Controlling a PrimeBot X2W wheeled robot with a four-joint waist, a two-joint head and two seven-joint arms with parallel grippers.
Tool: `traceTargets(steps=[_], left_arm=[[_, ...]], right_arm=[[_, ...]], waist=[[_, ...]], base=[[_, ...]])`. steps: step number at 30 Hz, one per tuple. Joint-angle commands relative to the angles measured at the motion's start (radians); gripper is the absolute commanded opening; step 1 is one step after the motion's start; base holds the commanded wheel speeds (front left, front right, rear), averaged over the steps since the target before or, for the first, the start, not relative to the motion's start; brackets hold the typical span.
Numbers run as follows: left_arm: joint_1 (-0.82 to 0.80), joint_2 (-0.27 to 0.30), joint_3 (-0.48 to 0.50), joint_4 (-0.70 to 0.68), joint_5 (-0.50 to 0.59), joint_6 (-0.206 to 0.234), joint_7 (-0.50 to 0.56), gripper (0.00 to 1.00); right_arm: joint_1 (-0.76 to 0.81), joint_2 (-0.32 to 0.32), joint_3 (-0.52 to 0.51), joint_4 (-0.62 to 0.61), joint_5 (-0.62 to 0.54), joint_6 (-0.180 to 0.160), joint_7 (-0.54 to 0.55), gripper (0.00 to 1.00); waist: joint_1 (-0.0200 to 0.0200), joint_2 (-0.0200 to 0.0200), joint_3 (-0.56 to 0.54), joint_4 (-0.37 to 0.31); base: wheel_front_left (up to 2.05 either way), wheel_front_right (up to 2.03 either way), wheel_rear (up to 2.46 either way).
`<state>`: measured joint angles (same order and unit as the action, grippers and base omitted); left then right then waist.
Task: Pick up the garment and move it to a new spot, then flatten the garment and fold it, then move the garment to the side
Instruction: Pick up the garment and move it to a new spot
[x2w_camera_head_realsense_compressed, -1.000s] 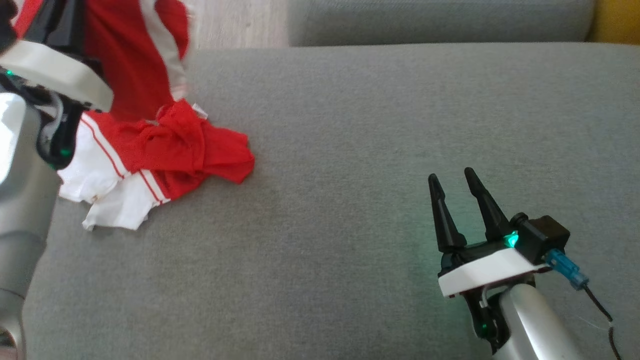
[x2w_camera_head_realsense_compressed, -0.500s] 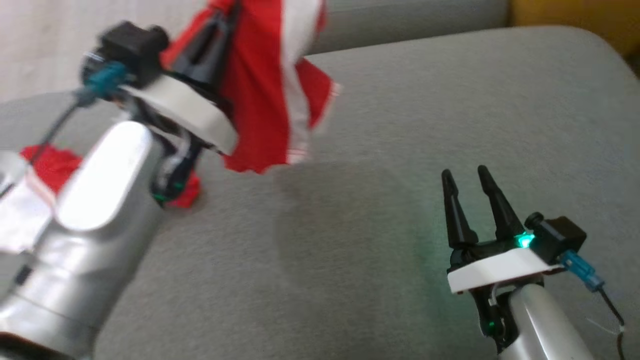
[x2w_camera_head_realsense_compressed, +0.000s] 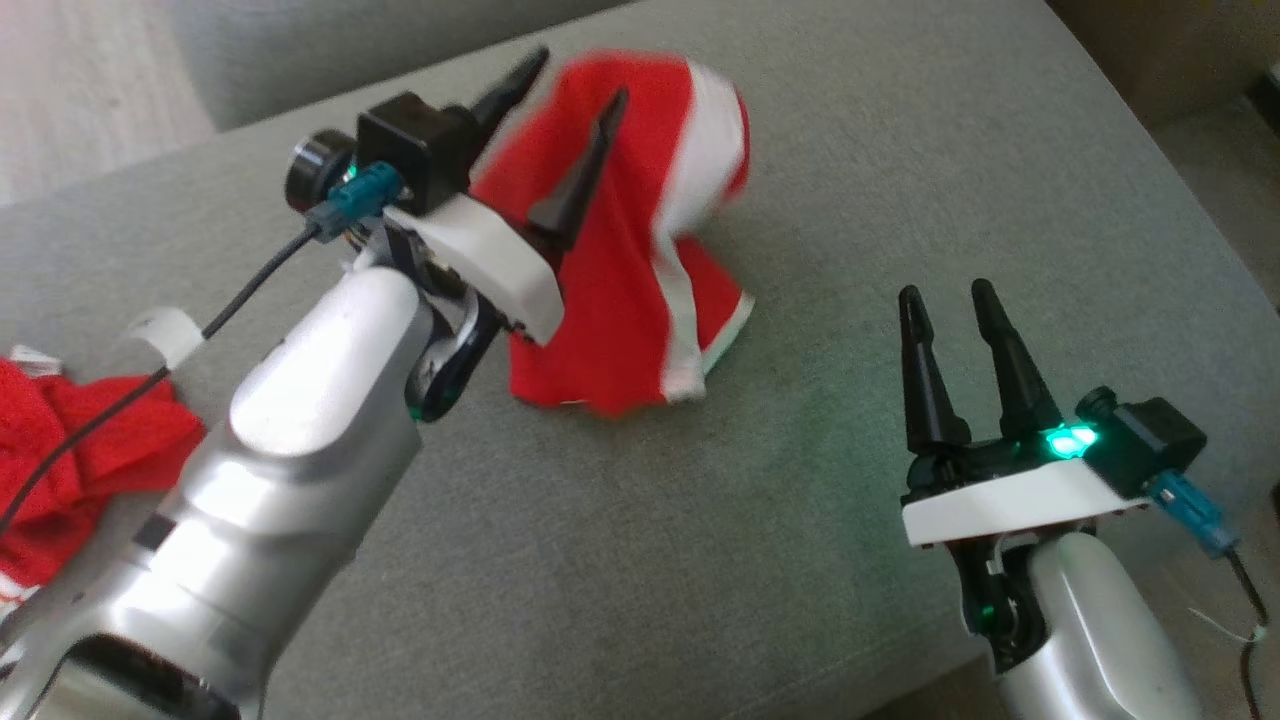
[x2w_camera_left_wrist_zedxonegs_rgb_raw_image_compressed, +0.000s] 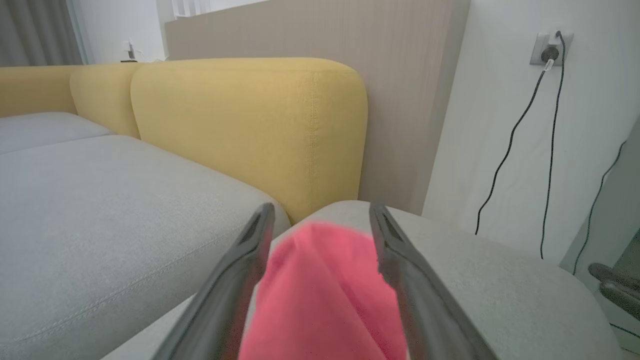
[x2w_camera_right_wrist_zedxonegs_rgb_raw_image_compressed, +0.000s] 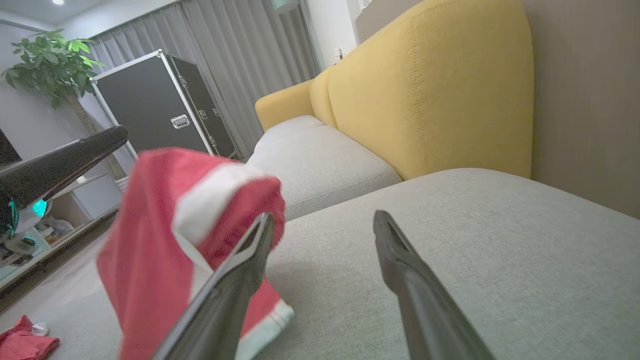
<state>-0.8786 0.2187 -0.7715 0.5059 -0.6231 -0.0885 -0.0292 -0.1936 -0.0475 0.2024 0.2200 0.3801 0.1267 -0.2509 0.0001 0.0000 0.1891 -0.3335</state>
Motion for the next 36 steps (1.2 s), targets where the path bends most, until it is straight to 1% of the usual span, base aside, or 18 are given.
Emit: traceTargets(steps=[1, 3, 6, 10, 13, 18, 22, 25, 26, 28, 30, 31, 36], left_arm=[[-0.073, 0.018, 0.041, -0.014, 0.008, 0.001, -0.027, 1.0], [-0.083, 0.015, 0.047, 0.018, 0.015, 0.002, -0.066, 1.0], [-0.081, 0.03, 0.055, 0.061, 0.026, 0.004, -0.124, 1.0], [-0.04, 0.055, 0.08, 0.101, 0.021, 0.011, -0.189, 1.0], [0.012, 0.086, 0.092, 0.107, 0.038, 0.028, -0.217, 1.0], [0.15, 0.109, 0.128, 0.068, 0.054, 0.058, -0.231, 1.0], [0.297, 0.105, 0.182, -0.025, 0.079, 0.089, -0.232, 1.0], [0.42, 0.092, 0.223, -0.098, 0.108, 0.116, -0.232, 1.0], [0.499, 0.075, 0.26, -0.147, 0.123, 0.135, -0.232, 1.0], [0.569, 0.056, 0.3, -0.194, 0.139, 0.15, -0.232, 1.0], [0.623, 0.038, 0.339, -0.234, 0.159, 0.152, -0.232, 1.0], [0.623, 0.038, 0.339, -0.234, 0.159, 0.152, -0.232, 1.0], [0.691, 0.015, 0.397, -0.268, 0.222, 0.128, -0.232, 1.0]], right_arm=[[-0.025, -0.003, 0.017, -0.04, 0.005, 0.004, -0.011, 1.0], [-0.02, -0.003, 0.005, -0.042, 0.0, 0.004, -0.011, 1.0], [-0.014, -0.003, -0.008, -0.04, -0.014, 0.004, -0.011, 1.0], [-0.001, -0.003, -0.027, -0.035, -0.047, 0.004, -0.011, 1.0], [0.01, -0.003, -0.051, -0.029, -0.074, 0.004, -0.011, 1.0], [0.039, -0.003, -0.088, -0.016, -0.122, 0.004, -0.011, 1.0], [0.067, -0.003, -0.097, -0.003, -0.152, 0.004, -0.011, 1.0], [0.083, -0.003, -0.09, 0.008, -0.16, 0.004, -0.011, 1.0], [0.095, -0.003, -0.084, 0.013, -0.161, 0.004, -0.011, 1.0], [0.104, -0.003, -0.077, 0.016, -0.162, 0.004, -0.011, 1.0], [0.11, -0.003, -0.072, 0.018, -0.162, 0.004, -0.011, 1.0], [0.11, -0.003, -0.072, 0.018, -0.162, 0.004, -0.011, 1.0], [0.114, -0.003, -0.06, 0.022, -0.163, 0.004, -0.011, 1.0]], waist=[[-0.0001, 0.0, 0.02, -0.017], [-0.0001, 0.0, 0.016, -0.002], [-0.0001, 0.0, 0.0, 0.041], [-0.0001, 0.0, -0.038, 0.125], [-0.0001, 0.0, -0.069, 0.194], [-0.0001, 0.0, -0.127, 0.31], [-0.0001, 0.0, -0.165, 0.371], [-0.0001, 0.0, -0.187, 0.394], [-0.0001, 0.0, -0.197, 0.399], [-0.0001, 0.0, -0.201, 0.401], [-0.0001, 0.0, -0.204, 0.4], [-0.0001, 0.0, -0.204, 0.4], [-0.0001, 0.0, -0.207, 0.398]], base=[[0.0, 0.0, 0.0], [0.0, 0.0, 0.0], [0.0, 0.0, 0.0], [0.0, 0.0, 0.0], [0.0, 0.0, 0.0], [0.0, 0.0, 0.0], [0.0, 0.0, 0.0], [0.0, 0.0, 0.0], [0.0, 0.0, 0.0], [0.0, 0.0, 0.0], [0.0, 0.0, 0.0], [0.0, 0.0, 0.0], [0.0, 0.0, 0.0]])
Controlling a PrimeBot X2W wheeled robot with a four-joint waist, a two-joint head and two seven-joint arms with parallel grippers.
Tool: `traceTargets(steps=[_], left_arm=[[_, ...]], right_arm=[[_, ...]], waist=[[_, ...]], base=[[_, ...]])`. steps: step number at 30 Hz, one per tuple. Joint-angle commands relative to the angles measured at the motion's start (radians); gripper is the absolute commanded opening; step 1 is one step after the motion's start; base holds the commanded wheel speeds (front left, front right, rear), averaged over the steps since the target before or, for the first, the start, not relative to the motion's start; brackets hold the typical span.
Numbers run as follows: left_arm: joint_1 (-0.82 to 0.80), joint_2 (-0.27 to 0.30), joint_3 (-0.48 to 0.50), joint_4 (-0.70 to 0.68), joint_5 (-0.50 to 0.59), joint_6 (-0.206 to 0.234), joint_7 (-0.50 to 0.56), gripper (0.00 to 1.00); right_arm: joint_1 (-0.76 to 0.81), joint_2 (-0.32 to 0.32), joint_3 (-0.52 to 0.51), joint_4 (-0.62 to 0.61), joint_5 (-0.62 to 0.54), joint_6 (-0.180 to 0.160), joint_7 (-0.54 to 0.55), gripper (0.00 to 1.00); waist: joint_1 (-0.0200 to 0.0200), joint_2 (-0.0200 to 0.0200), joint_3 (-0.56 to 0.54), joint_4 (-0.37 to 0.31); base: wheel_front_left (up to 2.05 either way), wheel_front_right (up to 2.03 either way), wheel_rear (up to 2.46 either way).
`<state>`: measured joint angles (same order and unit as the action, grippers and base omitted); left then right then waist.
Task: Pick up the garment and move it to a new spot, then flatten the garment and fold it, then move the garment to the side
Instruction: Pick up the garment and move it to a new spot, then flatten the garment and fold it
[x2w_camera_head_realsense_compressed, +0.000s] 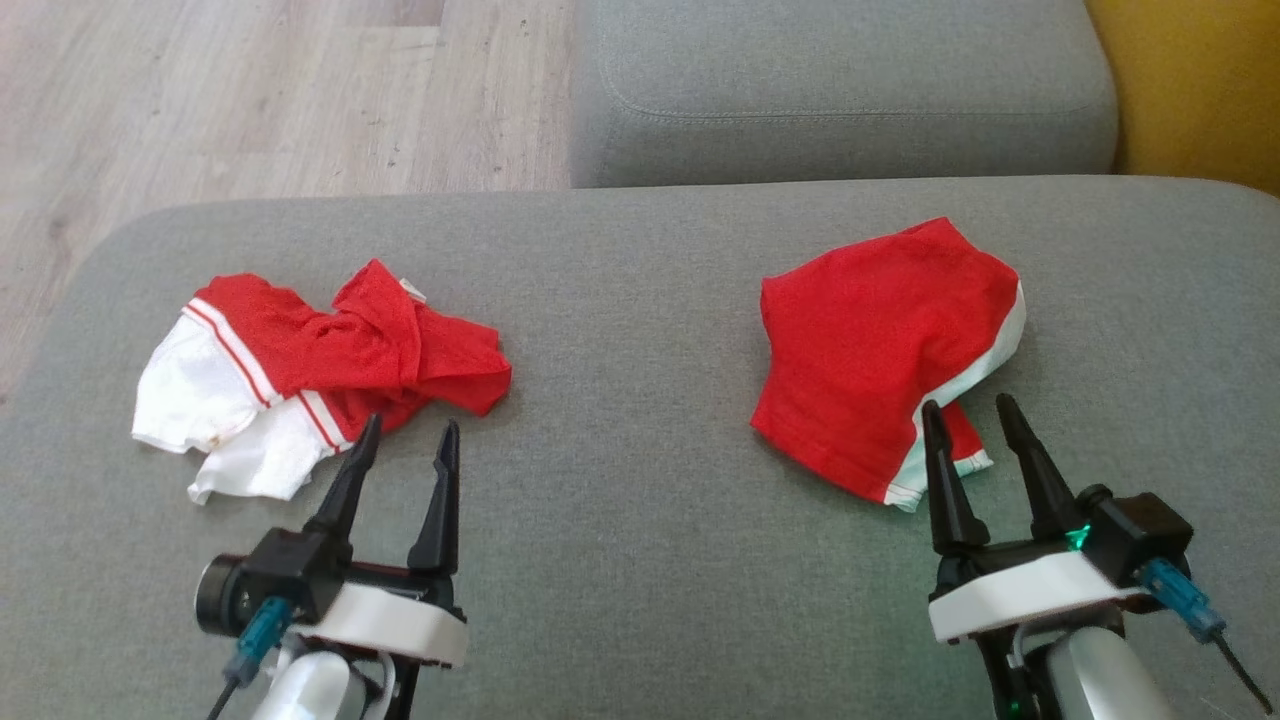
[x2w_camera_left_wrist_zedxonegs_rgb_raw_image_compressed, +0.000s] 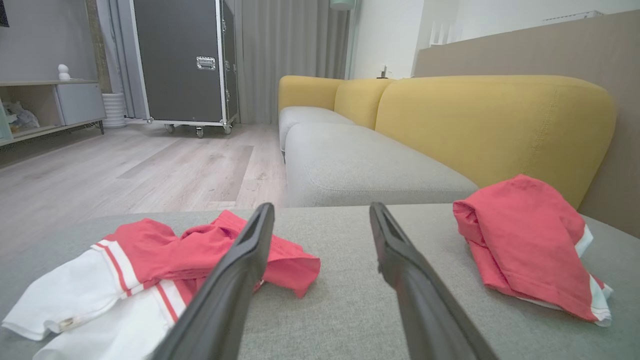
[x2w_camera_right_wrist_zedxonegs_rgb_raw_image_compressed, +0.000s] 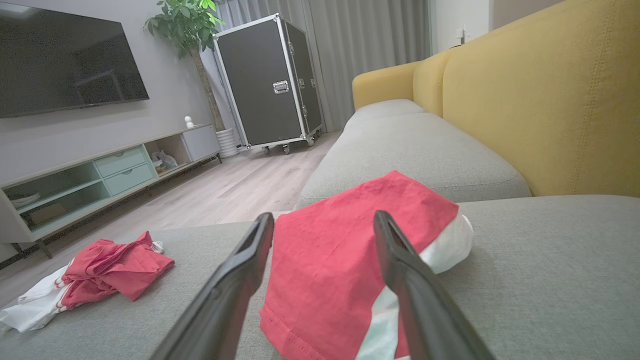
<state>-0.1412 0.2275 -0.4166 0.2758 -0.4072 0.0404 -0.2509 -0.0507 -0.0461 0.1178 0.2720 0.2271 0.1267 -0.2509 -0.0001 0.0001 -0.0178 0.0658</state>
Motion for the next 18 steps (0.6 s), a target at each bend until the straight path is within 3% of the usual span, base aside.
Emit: traceTargets(steps=[1, 10, 14, 18], left_arm=[[-0.043, 0.001, 0.054, -0.041, 0.014, -0.005, -0.011, 1.0], [-0.029, -0.049, 0.122, -0.051, 0.076, -0.047, -0.011, 1.0], [-0.034, -0.069, 0.138, -0.037, 0.096, -0.069, -0.011, 1.0], [-0.048, -0.087, 0.154, -0.022, 0.112, -0.09, -0.011, 1.0]], right_arm=[[-0.03, -0.004, 0.027, -0.029, -0.011, 0.004, -0.011, 1.0], [-0.052, -0.004, 0.063, -0.013, -0.054, 0.004, -0.011, 1.0], [-0.079, -0.004, 0.095, 0.062, -0.072, 0.004, -0.011, 1.0], [-0.127, -0.004, 0.107, 0.174, -0.178, 0.004, -0.011, 1.0]], waist=[[0.0001, -0.0001, 0.0, -0.003], [0.0001, -0.0001, 0.016, -0.005], [0.0001, -0.0001, 0.033, 0.01], [0.0001, -0.0001, 0.055, 0.029]], base=[[0.0, 0.0, 0.0], [0.0, 0.0, 0.0], [0.0, 0.0, 0.0], [0.0, 0.0, 0.0]])
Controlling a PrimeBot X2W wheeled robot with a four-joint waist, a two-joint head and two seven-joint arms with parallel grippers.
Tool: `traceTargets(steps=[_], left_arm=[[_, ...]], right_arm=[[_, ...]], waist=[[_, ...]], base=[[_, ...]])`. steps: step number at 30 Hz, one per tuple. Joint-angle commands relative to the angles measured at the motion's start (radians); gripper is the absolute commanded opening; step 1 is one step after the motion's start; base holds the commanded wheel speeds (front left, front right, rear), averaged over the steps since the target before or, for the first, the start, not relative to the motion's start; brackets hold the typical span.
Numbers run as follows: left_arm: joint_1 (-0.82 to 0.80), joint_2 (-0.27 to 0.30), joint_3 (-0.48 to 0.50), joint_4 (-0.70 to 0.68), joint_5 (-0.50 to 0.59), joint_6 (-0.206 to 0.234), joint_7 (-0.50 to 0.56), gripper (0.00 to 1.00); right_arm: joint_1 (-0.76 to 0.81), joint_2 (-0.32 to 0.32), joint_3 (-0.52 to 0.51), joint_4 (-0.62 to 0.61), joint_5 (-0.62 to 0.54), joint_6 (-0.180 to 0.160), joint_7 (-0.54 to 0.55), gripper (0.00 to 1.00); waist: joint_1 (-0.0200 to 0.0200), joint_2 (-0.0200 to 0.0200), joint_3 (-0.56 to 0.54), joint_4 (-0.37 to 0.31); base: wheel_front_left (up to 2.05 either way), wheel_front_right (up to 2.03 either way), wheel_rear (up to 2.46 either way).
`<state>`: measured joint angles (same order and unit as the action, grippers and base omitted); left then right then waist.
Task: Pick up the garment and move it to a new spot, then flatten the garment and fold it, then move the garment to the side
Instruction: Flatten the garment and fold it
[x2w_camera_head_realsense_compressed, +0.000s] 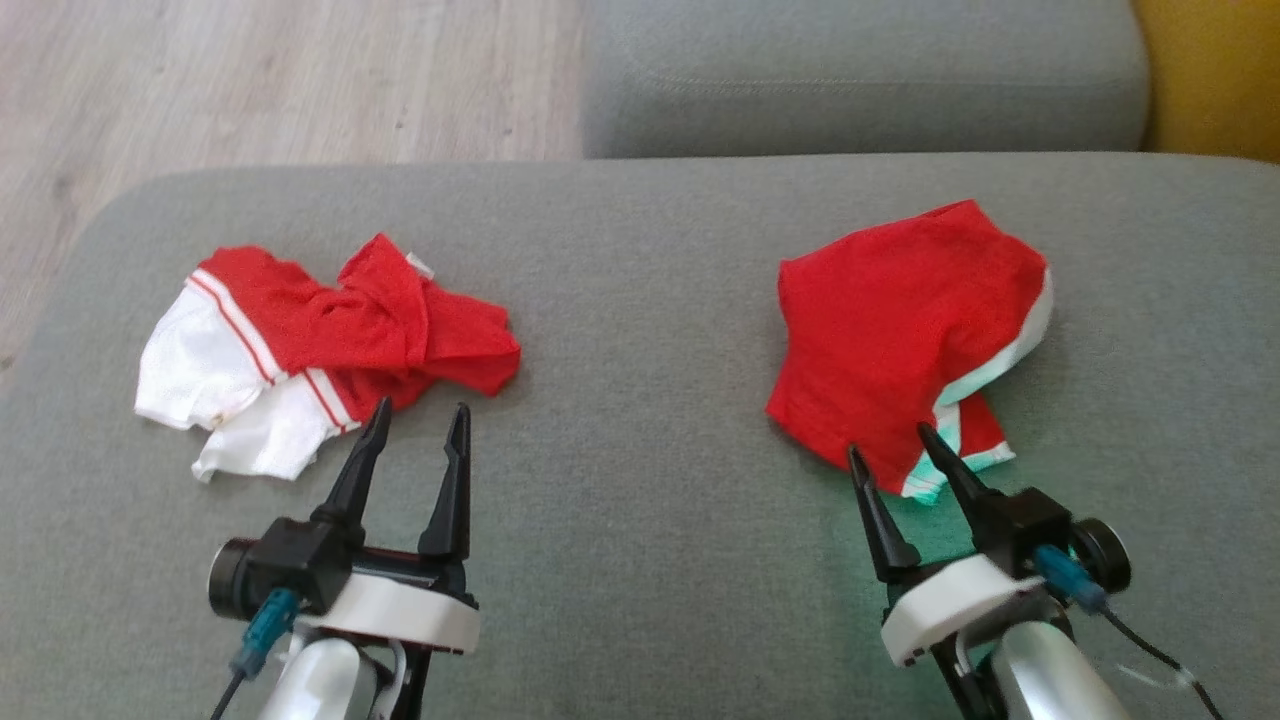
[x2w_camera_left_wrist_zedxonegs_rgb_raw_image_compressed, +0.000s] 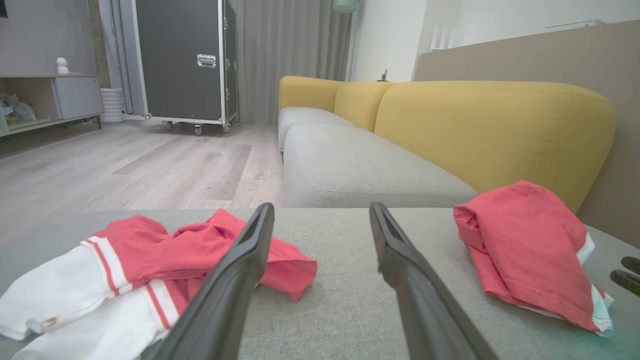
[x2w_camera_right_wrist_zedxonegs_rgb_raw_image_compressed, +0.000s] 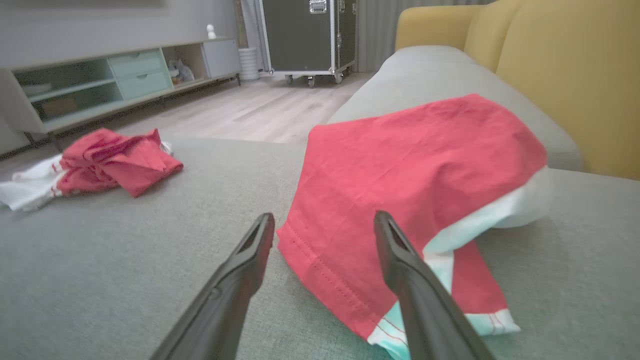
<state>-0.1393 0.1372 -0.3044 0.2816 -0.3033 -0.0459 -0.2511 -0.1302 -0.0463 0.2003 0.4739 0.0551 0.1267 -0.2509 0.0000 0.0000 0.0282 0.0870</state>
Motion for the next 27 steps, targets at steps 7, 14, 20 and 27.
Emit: traceTargets(steps=[7, 14, 20, 27], left_arm=[[-0.071, -0.025, 0.057, -0.004, 0.033, -0.031, -0.011, 1.0], [-0.086, -0.045, 0.074, 0.008, 0.051, -0.049, -0.011, 1.0], [-0.095, -0.058, 0.085, 0.011, 0.064, -0.059, -0.011, 1.0], [-0.099, -0.068, 0.093, 0.015, 0.073, -0.067, -0.011, 1.0]], right_arm=[[-0.141, -0.004, 0.004, 0.175, -0.159, 0.004, 0.045, 1.0], [-0.217, -0.004, -0.056, 0.293, -0.279, 0.004, 0.092, 1.0], [-0.252, -0.004, -0.133, 0.333, -0.369, 0.004, 0.11, 1.0], [-0.264, -0.004, -0.166, 0.373, -0.387, 0.004, 0.121, 0.34]], waist=[[0.0, 0.0, 0.047, 0.042], [0.0, 0.0, 0.074, 0.068], [0.0, 0.0, 0.091, 0.083], [0.0, 0.0, 0.097, 0.089]], base=[[0.0, 0.0, 0.0], [0.0, 0.0, 0.0], [0.0, 0.0, 0.0], [0.0, 0.0, 0.0]])
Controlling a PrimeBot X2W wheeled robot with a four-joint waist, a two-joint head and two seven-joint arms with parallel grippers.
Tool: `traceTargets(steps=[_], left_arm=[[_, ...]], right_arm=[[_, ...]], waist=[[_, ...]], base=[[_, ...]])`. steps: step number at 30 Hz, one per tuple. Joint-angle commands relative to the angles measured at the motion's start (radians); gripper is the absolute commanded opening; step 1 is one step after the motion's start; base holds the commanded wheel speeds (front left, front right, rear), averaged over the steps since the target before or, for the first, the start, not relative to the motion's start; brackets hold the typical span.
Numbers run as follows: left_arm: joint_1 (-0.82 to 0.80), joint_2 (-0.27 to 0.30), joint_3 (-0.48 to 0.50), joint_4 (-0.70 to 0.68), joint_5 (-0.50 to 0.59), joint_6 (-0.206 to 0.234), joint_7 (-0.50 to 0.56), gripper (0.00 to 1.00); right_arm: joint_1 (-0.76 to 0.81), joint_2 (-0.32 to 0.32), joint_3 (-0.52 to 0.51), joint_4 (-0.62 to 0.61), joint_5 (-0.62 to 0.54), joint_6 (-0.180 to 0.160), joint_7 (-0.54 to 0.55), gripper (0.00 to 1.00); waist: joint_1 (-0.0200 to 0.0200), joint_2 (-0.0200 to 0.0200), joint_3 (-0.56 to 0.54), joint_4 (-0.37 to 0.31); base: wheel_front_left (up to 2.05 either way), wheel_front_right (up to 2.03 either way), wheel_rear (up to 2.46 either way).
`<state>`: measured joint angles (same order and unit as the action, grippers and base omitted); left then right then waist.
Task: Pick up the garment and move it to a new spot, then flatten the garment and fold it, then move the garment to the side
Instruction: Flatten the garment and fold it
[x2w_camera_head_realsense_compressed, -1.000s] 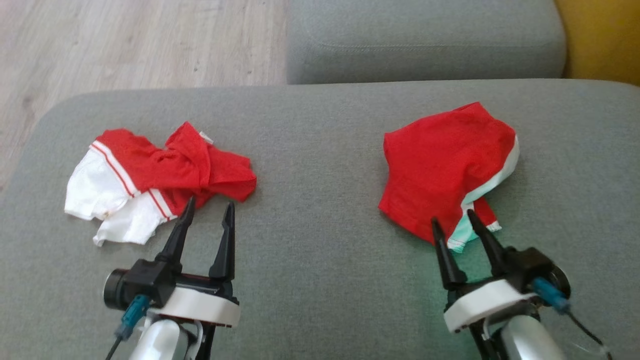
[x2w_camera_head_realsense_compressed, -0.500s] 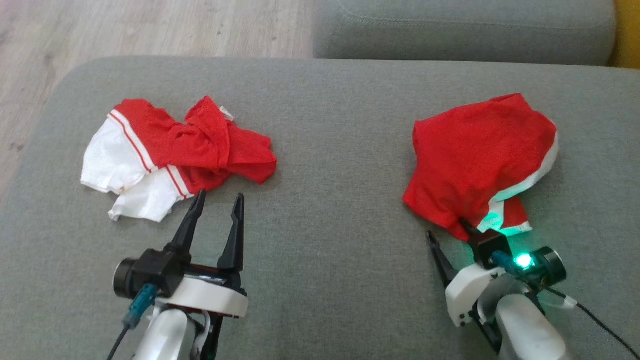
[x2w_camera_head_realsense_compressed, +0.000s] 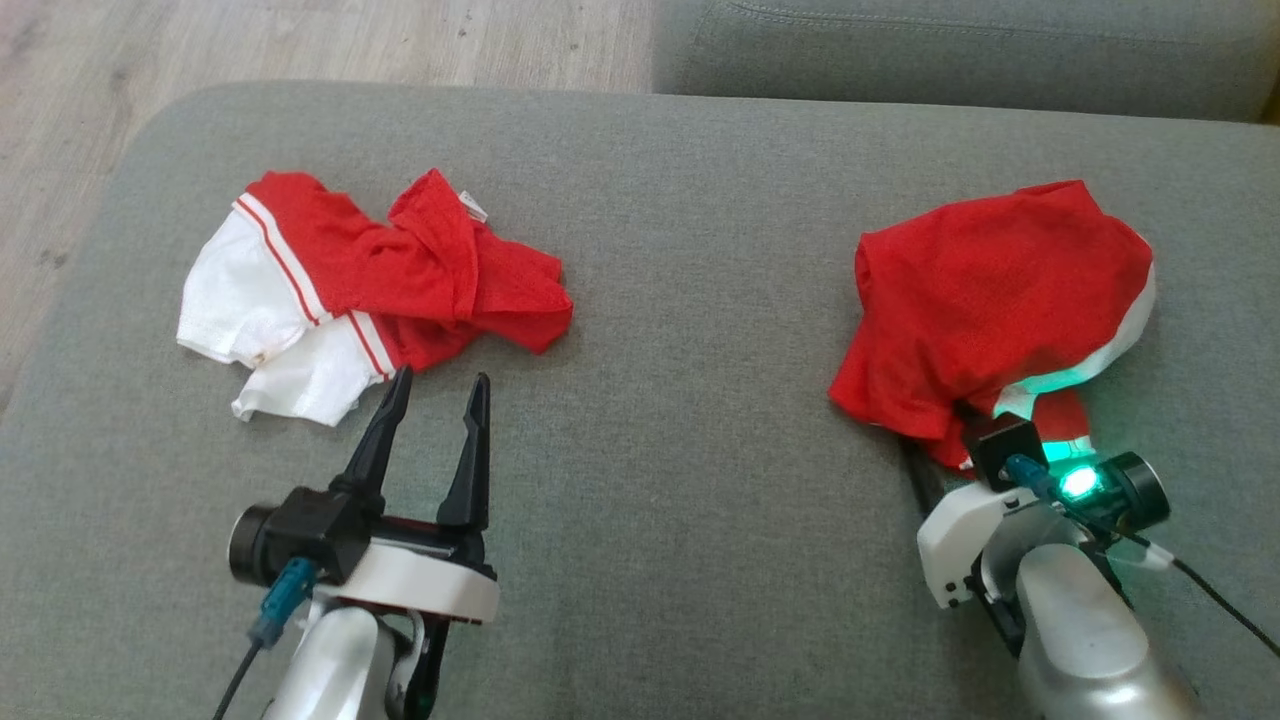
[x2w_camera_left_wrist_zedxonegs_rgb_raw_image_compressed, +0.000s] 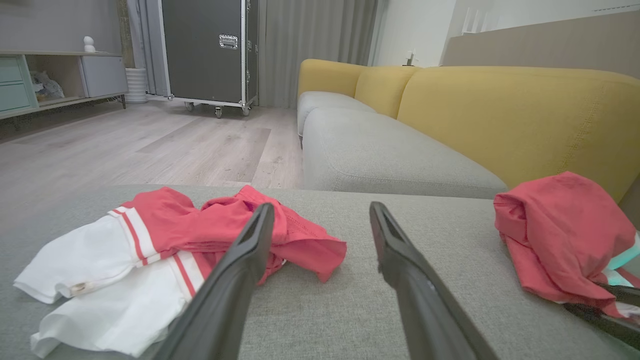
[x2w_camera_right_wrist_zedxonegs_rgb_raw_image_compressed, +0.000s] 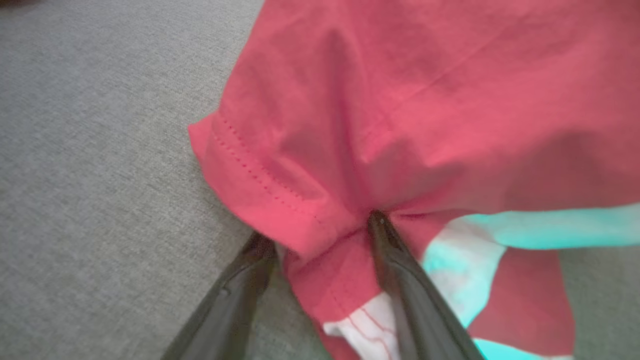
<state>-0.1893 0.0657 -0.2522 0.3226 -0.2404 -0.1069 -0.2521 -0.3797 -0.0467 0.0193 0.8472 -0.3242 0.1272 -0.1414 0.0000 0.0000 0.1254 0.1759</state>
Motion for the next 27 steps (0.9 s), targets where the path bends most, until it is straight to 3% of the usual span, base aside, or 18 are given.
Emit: traceTargets(steps=[1, 9, 20, 23, 27], left_arm=[[-0.049, 0.002, 0.043, -0.025, 0.011, -0.007, -0.01, 1.0], [-0.036, -0.004, 0.057, -0.008, 0.021, -0.013, -0.01, 1.0], [0.025, -0.008, 0.092, -0.005, 0.025, -0.017, -0.01, 1.0], [0.048, -0.009, 0.108, -0.01, 0.026, -0.017, -0.01, 1.0], [0.071, -0.009, 0.126, -0.025, 0.031, -0.017, -0.01, 1.0]], right_arm=[[-0.017, -0.004, 0.014, 0.004, -0.009, 0.003, 0.006, 0.0], [-0.056, -0.004, 0.092, 0.004, 0.111, 0.003, -0.075, 0.0], [-0.236, -0.004, 0.386, -0.215, 0.614, 0.003, -0.109, 0.0], [-0.301, -0.004, 0.378, -0.285, 0.749, 0.003, -0.112, 0.0], [-0.345, -0.004, 0.245, -0.289, 0.86, 0.003, -0.116, 0.0]], waist=[[0.0, 0.0, 0.0, 0.0], [0.0, 0.0, -0.036, -0.009], [0.0, 0.0, -0.143, -0.018], [0.0, 0.0, -0.163, -0.027], [0.0, 0.0, -0.172, -0.044]], base=[[0.0, 0.0, 0.0], [0.0, 0.0, 0.0], [0.0, 0.0, 0.0], [0.0, 0.0, 0.0], [0.0, 0.0, 0.0]])
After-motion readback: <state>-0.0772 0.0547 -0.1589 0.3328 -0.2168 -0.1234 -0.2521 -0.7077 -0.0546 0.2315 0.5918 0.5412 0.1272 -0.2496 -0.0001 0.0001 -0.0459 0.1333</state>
